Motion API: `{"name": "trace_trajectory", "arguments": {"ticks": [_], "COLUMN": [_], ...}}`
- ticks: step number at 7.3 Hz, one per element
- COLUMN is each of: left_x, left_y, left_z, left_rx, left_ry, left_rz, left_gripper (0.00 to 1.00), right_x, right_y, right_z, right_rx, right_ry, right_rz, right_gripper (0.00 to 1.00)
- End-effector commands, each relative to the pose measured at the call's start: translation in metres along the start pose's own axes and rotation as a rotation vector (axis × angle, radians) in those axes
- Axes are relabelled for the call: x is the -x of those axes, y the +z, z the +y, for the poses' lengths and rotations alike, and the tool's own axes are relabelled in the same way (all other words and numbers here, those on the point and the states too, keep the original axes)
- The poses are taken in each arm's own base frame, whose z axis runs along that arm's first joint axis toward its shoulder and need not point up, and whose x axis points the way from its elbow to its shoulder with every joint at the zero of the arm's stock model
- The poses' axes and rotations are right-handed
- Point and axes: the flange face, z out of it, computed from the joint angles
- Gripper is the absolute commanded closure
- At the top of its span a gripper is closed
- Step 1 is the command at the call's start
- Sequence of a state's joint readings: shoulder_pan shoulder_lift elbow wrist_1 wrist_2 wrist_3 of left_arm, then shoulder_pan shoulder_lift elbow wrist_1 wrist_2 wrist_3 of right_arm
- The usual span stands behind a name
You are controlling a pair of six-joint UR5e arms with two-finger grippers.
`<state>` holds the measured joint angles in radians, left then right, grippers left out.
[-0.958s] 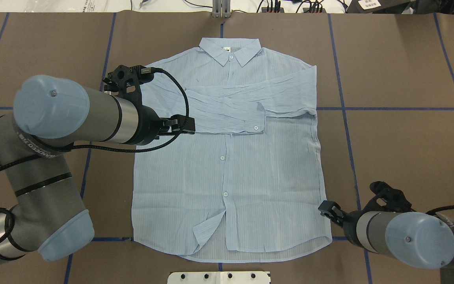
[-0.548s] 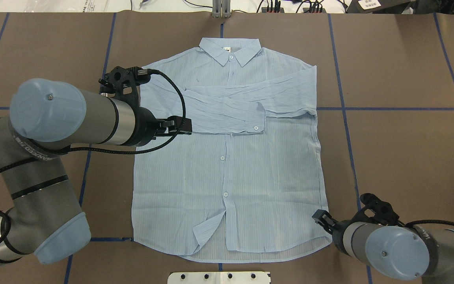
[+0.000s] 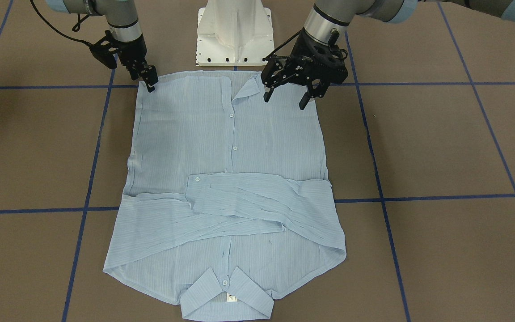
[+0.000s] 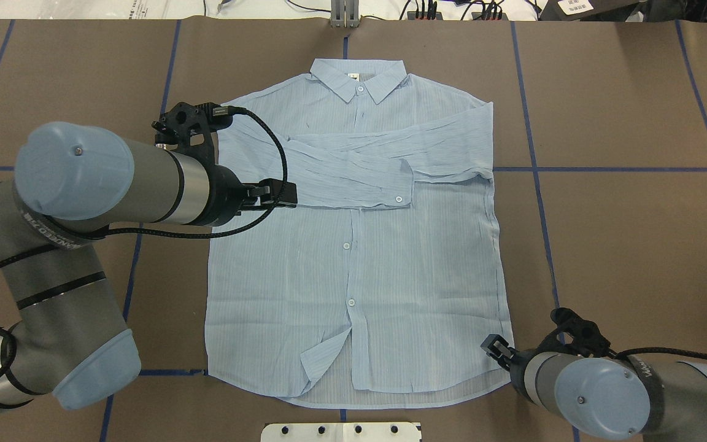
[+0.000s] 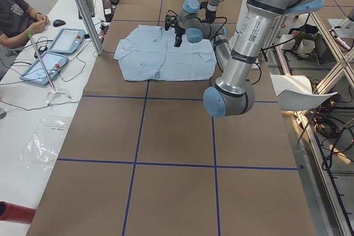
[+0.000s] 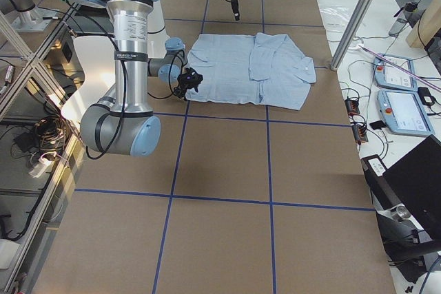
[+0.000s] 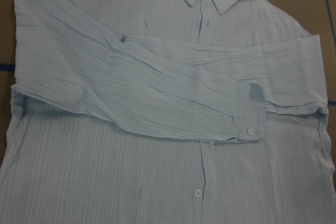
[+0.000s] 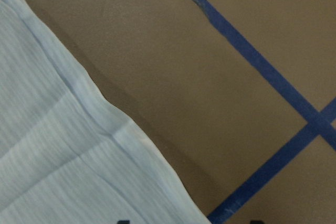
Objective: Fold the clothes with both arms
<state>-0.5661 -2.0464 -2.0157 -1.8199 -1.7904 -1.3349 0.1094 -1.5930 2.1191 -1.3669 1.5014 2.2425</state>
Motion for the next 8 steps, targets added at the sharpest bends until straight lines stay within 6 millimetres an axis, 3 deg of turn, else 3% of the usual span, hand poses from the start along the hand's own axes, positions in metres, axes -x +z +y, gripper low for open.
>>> {"name": "trace_trajectory", "arguments": {"ticks": [1,3,5,6,7,8], "left_x": [0.001,0.002,0.001,0.019,0.042,0.064], "left_y": [0.001,0.001,-0.001,0.005,0.002,0.013], "left_z": [0.0,-0.002,-0.003,0.01,0.053,0.099], "left_rx": [0.001,-0.018,-0.022,-0.003,0.039,0.05], "left_ry": [-0.002,-0.002,-0.011,-0.101,-0.159,-0.184], "left_rz": [-0.004,-0.01,-0.006,-0.034,-0.06,-0.114], "left_gripper": [0.02,0.02,0.02,0.02,0.02,0.01], "right_x": [-0.004,-0.003,0.001,0.0,-0.001,0.0], "right_y": [0.002,0.001,-0.009,-0.028,-0.034,-0.038], "right_z": [0.001,0.001,0.003,0.001,0.001,-0.001], "right_rx": [-0.018,-0.017,0.005,0.043,0.049,0.055], "right_ry": [-0.007,-0.006,-0.004,0.001,0.002,0.004], "right_rz": [0.028,0.027,0.018,0.015,0.01,0.005], "right_gripper": [0.45,1.0,1.0,1.0,1.0,1.0]}}
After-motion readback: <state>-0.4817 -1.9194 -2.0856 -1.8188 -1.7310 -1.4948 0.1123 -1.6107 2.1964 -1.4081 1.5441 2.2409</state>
